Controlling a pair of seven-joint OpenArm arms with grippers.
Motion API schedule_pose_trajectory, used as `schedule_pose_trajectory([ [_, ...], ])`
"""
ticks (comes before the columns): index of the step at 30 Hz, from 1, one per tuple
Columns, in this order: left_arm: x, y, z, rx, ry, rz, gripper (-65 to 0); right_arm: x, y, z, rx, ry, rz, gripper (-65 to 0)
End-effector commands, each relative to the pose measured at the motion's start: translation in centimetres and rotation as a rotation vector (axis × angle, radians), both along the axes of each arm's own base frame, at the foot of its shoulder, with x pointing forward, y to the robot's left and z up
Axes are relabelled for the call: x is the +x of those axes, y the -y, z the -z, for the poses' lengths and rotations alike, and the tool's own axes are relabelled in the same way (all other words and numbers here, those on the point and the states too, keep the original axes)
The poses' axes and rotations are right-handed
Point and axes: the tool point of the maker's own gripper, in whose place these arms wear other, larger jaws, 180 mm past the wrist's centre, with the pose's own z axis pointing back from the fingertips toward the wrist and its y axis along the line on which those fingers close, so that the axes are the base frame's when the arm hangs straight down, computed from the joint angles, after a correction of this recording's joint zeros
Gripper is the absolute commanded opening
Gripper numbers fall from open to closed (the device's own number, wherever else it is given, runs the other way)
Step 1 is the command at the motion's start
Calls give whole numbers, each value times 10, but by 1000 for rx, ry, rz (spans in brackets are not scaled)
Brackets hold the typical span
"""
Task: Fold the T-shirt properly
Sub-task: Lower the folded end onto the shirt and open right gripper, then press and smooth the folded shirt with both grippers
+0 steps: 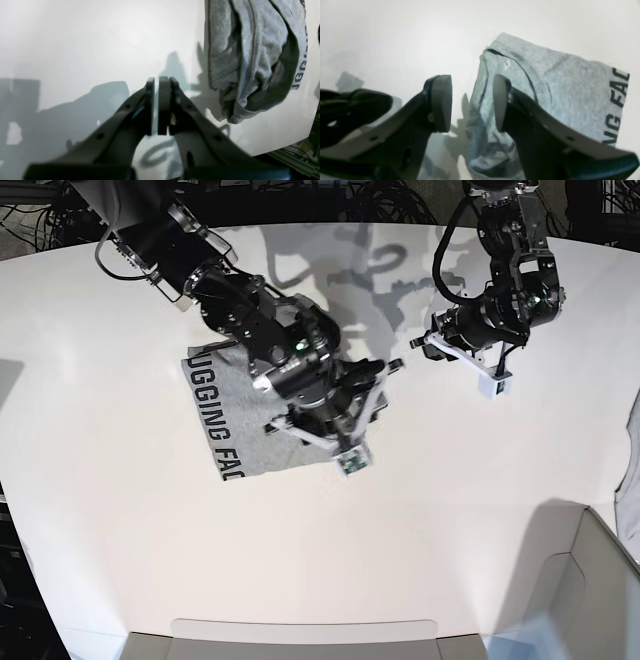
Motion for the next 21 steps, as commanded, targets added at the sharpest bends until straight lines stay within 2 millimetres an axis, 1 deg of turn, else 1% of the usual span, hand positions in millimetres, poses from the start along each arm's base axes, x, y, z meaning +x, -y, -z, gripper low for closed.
schedule_pose_trajectory([
  [1, 6, 2, -8, -8, 34, 7, -620, 24, 21, -17, 2, 77, 71, -384],
  [2, 7, 2, -9, -8, 37, 9, -620, 32, 35, -20, 6, 93, 109, -384],
  [4, 13, 7, -14, -12, 56, 21, -621, 48, 71, -25, 16, 114, 209, -392],
  [5, 17, 13, -17, -16, 68, 43, -622, 54, 85, -28, 13, 126, 239, -404],
  [6, 21, 22, -20, -19, 81, 72, -623, 60, 100, -31, -5, 144, 249, -429],
  [8, 24, 43, -25, -29, 100, 138, -635, 70, 129, -37, -49, 171, 252, -492],
  [9, 26, 60, -30, -35, 117, 195, -650, 75, 145, -41, -69, 183, 256, -534],
  [10, 27, 76, -37, -41, 140, 249, -650, 80, 161, -44, -80, 189, 269, -570],
  [11, 27, 96, -45, -47, 167, 316, -650, 85, 181, -44, -90, 185, 293, -613],
  [12, 26, 111, -51, -50, 187, 368, -650, 88, 196, -44, -101, 181, 305, -641],
  [14, 22, 135, -57, -57, 210, 452, -650, 92, 220, -36, -147, 154, 277, -650],
  [15, 20, 146, -59, -59, 219, 489, -650, 94, 229, -31, -171, 138, 251, -650],
  [17, 12, 164, -60, -68, 236, 548, -650, 92, 244, -14, -197, 85, 225, -639],
  [19, 0, 182, -59, -78, 238, 614, -650, 89, 258, 0, -213, 38, 219, -637],
  [21, -12, 196, -55, -84, 223, 674, -650, 85, 264, 15, -235, -5, 199, -637],
])
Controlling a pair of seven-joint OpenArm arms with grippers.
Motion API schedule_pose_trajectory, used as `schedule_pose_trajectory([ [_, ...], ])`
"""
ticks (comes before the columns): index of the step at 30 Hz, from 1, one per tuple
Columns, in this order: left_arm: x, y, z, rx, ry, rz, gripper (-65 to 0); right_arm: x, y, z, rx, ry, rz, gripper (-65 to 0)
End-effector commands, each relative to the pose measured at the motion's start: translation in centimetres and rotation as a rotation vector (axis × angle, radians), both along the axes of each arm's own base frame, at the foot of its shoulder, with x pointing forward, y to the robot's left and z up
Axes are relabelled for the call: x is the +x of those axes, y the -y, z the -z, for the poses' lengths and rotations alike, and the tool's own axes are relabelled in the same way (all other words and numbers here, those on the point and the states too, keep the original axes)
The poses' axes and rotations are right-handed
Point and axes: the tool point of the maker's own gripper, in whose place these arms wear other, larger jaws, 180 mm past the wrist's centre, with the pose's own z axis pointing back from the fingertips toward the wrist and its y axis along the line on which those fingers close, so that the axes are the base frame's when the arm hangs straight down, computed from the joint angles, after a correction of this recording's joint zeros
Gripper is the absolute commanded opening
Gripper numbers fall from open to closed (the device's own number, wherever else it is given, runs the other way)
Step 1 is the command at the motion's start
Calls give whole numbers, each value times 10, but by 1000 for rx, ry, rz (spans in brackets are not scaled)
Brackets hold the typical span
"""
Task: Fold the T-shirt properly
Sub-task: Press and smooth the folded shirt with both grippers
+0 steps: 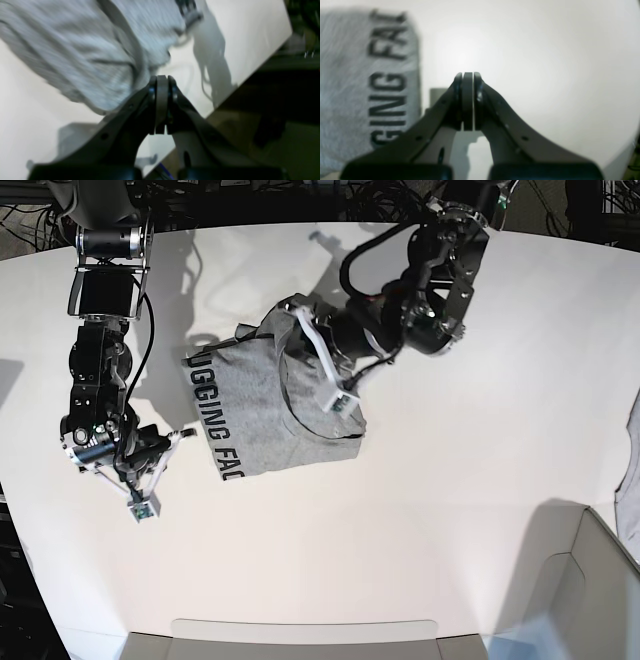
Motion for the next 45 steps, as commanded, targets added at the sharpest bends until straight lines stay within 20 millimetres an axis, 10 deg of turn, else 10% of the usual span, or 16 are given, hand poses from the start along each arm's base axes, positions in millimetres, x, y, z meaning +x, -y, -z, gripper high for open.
schedule_pose_trajectory([
  [1, 0, 12, -8, -32, 17, 25, -650, 11, 12, -15, -34, 41, 1, -637],
  [7, 20, -7, 41, 67, -52, -26, -650, 6, -1, -6, -26, 17, -55, -637],
  [12, 73, -82, 43, 58, -28, -344, -650, 0, -2, -2, -58, 2, -140, -637],
  [17, 73, -135, 36, 54, -65, -511, -650, 0, 8, -5, -96, 2, -181, -637],
  [23, 44, -68, -5, -21, 18, -309, -650, 30, -22, -28, -42, 123, -240, -636],
  [31, 13, 24, 20, 41, -1, 49, -650, 61, -61, 0, 47, 75, -316, -637],
  [40, 39, 1, 89, 149, -85, -64, -650, 29, -47, 56, 49, -102, -292, -636],
  [45, 94, -59, 76, 99, -73, -327, -650, -28, -55, 79, -119, -238, -550, -638],
])
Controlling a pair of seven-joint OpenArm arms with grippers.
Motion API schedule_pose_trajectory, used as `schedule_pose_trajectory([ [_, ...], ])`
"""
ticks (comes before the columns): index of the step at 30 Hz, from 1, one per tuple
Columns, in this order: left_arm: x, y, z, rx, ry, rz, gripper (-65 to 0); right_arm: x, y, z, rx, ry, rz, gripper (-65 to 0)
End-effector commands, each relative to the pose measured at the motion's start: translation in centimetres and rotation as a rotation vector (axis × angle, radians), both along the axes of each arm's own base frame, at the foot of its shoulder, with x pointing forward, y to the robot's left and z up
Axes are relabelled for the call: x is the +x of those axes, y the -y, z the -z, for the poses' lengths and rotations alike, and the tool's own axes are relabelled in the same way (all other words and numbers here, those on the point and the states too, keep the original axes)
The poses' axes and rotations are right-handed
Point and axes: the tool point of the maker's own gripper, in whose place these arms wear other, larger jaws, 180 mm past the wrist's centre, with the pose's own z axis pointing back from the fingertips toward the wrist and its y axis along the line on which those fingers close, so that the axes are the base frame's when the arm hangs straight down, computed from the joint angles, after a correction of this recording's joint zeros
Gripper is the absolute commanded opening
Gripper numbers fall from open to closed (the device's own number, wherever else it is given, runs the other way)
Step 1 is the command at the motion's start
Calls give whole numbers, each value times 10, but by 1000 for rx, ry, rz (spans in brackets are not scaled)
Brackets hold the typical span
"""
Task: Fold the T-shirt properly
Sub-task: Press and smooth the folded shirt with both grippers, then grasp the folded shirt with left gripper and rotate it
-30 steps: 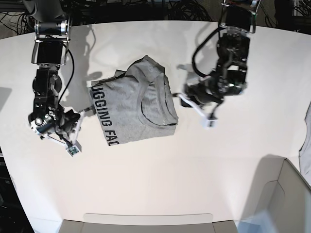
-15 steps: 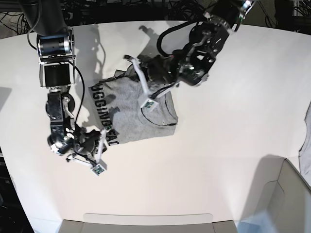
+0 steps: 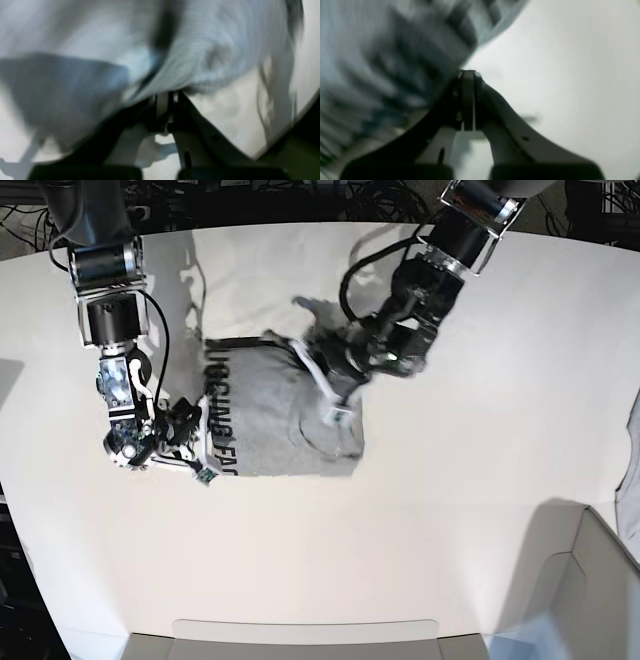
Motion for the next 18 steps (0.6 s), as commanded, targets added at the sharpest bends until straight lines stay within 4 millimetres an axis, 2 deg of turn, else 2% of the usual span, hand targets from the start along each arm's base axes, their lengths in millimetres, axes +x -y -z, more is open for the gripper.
schedule_pose_trajectory([
  [1, 30, -22, -18, -4, 75, -82, -650, -9, -13, -3, 17, 9, -61, -638],
  [2, 40, -35, -23, -14, 88, -132, -650, -17, -20, -6, 11, 21, -86, -638],
  [4, 70, -60, -46, -34, 147, -225, -650, -38, -32, -13, 0, 49, -134, -638],
  [5, 80, -67, -56, -44, 171, -247, -650, -46, -38, -18, 0, 67, -154, -638],
  [8, 92, -72, -70, -54, 201, -268, -650, -61, -48, -35, 16, 132, -183, -638],
  [10, 94, -71, -74, -59, 213, -268, -650, -61, -42, -50, 29, 186, -153, -638],
  [14, 93, -50, -91, -105, 257, -242, -650, -51, 3, -86, 56, 316, 47, -638],
  [17, 83, -4, -94, -153, 248, -159, -650, -45, 55, -106, 52, 386, 236, -638],
  [18, 75, 20, -95, -156, 246, -95, -650, -45, 73, -111, 45, 404, 297, -638],
])
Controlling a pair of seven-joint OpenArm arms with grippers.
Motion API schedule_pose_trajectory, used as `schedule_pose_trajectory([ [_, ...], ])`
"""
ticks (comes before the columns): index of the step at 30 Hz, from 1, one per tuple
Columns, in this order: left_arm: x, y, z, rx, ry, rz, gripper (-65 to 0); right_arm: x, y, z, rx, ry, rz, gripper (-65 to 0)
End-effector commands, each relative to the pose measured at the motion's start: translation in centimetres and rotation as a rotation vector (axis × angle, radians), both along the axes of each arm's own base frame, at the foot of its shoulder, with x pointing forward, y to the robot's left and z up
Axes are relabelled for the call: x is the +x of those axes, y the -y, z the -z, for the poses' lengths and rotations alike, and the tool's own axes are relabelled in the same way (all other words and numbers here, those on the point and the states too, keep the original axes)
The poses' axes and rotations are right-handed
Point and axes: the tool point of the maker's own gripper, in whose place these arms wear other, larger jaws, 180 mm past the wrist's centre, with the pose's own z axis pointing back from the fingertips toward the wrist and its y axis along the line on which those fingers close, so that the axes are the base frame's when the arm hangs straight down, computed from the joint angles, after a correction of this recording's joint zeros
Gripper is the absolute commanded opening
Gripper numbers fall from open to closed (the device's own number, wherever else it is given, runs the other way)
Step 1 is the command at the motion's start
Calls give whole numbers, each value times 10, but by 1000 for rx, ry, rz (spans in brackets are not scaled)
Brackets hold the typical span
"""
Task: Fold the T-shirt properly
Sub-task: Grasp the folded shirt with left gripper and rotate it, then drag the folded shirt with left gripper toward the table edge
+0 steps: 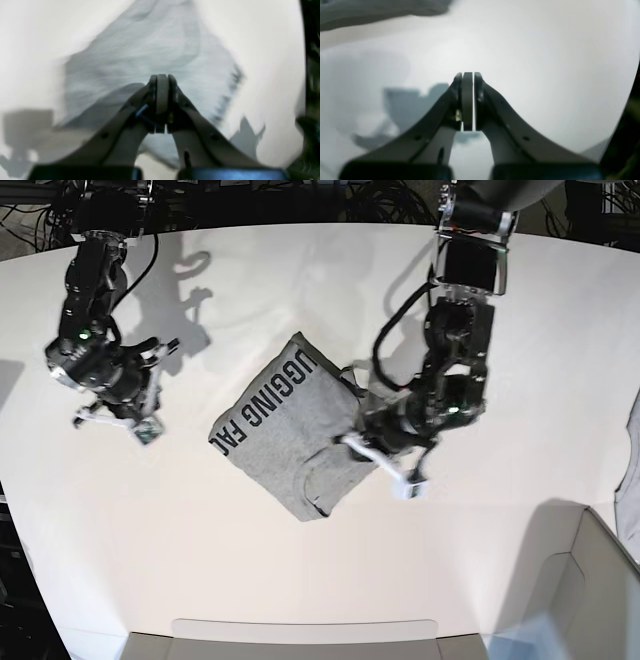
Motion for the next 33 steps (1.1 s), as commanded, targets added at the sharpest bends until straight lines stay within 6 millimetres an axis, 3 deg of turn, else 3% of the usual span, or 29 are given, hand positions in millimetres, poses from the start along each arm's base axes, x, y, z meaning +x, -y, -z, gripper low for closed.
schedule_pose_trajectory([
  [1, -4, 32, -17, -25, 50, 85, -650, 6, 21, -19, -19, 60, 41, -638],
  [4, -26, 73, -13, 7, 92, 220, -650, -1, 48, -23, -28, 69, 122, -638],
  [6, -45, 92, 5, 42, 68, 301, -650, -9, 60, -19, -48, 49, 140, -638],
  [9, -65, 96, 40, 117, -10, 372, -650, -15, 66, -17, -62, 36, 146, -638],
  [13, -59, 65, 63, 170, -63, 318, -650, -17, 73, -18, -59, 41, 173, -638],
  [16, -50, 18, 75, 179, -107, 199, -650, -17, 72, -18, -56, 41, 173, -638],
  [18, -37, -20, 71, 167, -99, 91, -650, -17, 72, -18, -56, 41, 173, -638],
  [22, -34, -51, 52, 145, -55, 10, -650, -20, 72, -15, -55, 32, 173, -638],
  [28, -41, -25, 5, 88, 46, 75, -650, -20, 72, -15, -60, 29, 168, -638],
  [31, -23, -21, -19, 47, 154, 20, -650, -20, 71, -14, -58, 29, 167, -638],
  [33, 2, -27, -35, 33, 260, -43, -650, -21, 71, -14, -57, 27, 167, -638],
])
